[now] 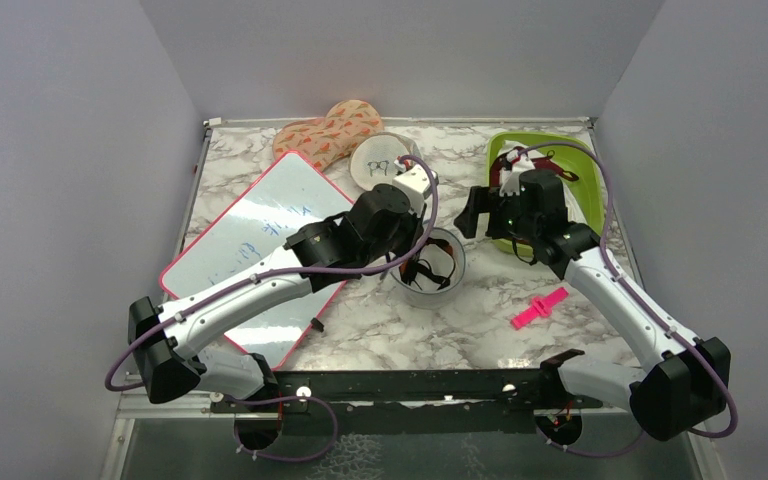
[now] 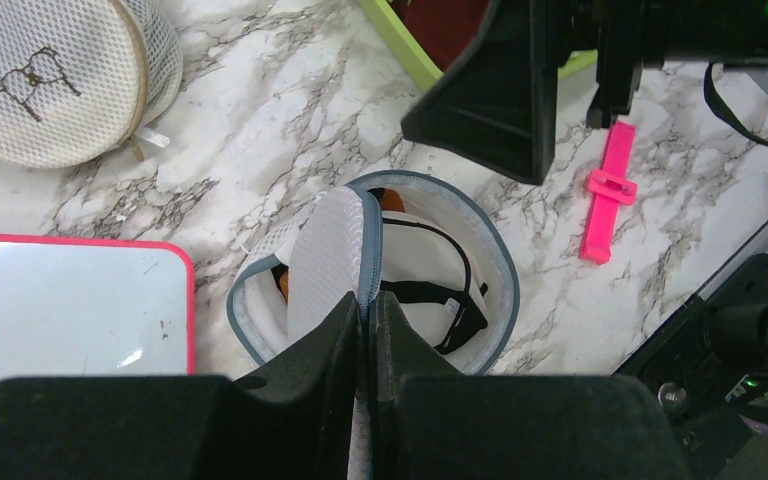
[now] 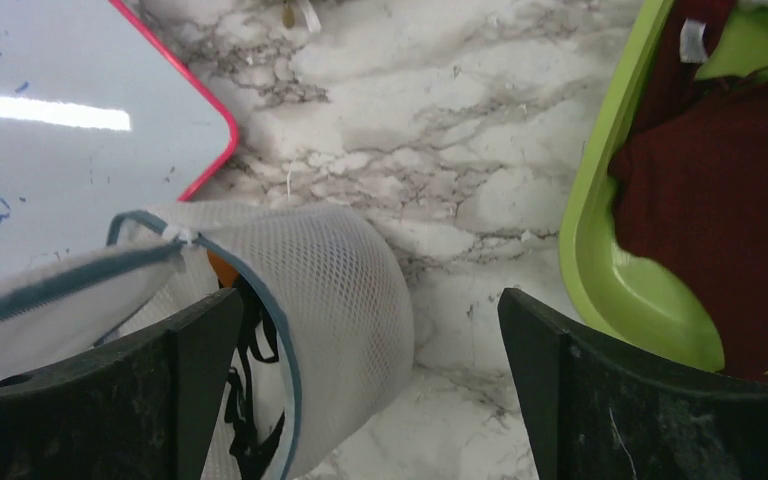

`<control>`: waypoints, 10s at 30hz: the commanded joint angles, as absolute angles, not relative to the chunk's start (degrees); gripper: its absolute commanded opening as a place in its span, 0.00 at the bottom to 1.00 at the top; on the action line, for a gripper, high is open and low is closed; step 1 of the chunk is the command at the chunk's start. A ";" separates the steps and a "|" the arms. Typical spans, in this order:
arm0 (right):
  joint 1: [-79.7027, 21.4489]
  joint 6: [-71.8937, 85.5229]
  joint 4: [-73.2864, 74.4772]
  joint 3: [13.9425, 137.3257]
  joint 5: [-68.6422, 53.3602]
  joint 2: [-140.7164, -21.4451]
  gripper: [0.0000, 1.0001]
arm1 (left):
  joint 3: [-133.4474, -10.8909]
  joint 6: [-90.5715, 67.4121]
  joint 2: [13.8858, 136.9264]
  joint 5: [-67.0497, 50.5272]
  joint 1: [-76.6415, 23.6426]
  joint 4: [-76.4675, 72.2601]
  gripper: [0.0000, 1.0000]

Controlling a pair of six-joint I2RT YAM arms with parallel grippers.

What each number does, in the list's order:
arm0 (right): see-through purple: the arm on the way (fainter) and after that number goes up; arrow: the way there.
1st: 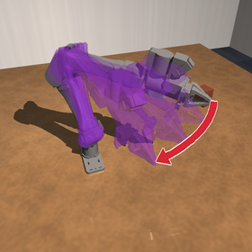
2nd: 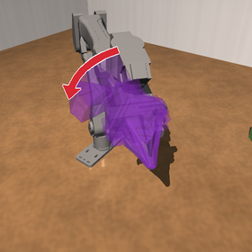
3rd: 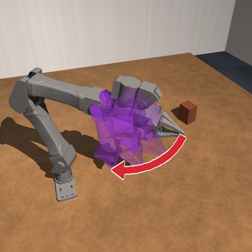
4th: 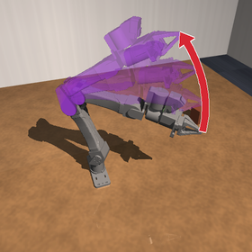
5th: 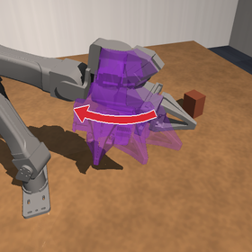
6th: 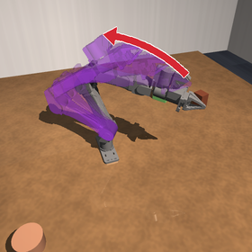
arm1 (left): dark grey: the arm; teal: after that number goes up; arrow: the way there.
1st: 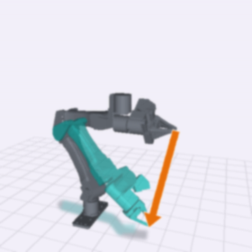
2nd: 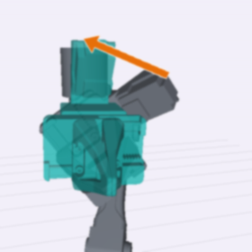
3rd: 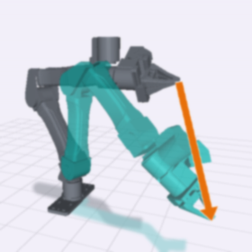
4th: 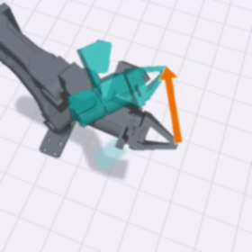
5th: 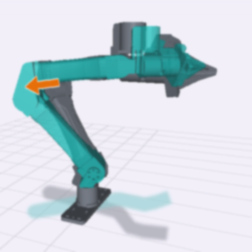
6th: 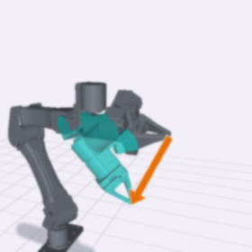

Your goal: Unzip the laundry bag and remove the bra

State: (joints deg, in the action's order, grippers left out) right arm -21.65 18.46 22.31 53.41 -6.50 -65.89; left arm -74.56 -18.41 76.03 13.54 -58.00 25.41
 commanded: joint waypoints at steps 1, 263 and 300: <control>-21.62 18.71 29.00 51.45 -10.42 -64.42 0.98 | -77.22 -19.80 76.52 15.30 -57.26 26.00 0.00; 5.19 11.79 4.03 61.03 0.81 -85.47 0.01 | -39.44 -39.68 74.44 -16.96 -45.44 -9.25 0.00; -3.52 15.43 11.47 57.59 -30.54 -66.50 0.78 | -37.17 -40.17 74.55 -16.81 -45.61 -13.11 0.00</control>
State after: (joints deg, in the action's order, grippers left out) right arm 2.85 16.58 8.01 57.41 -20.01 -66.94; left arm -37.43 -40.36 75.16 -17.10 -45.15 -11.97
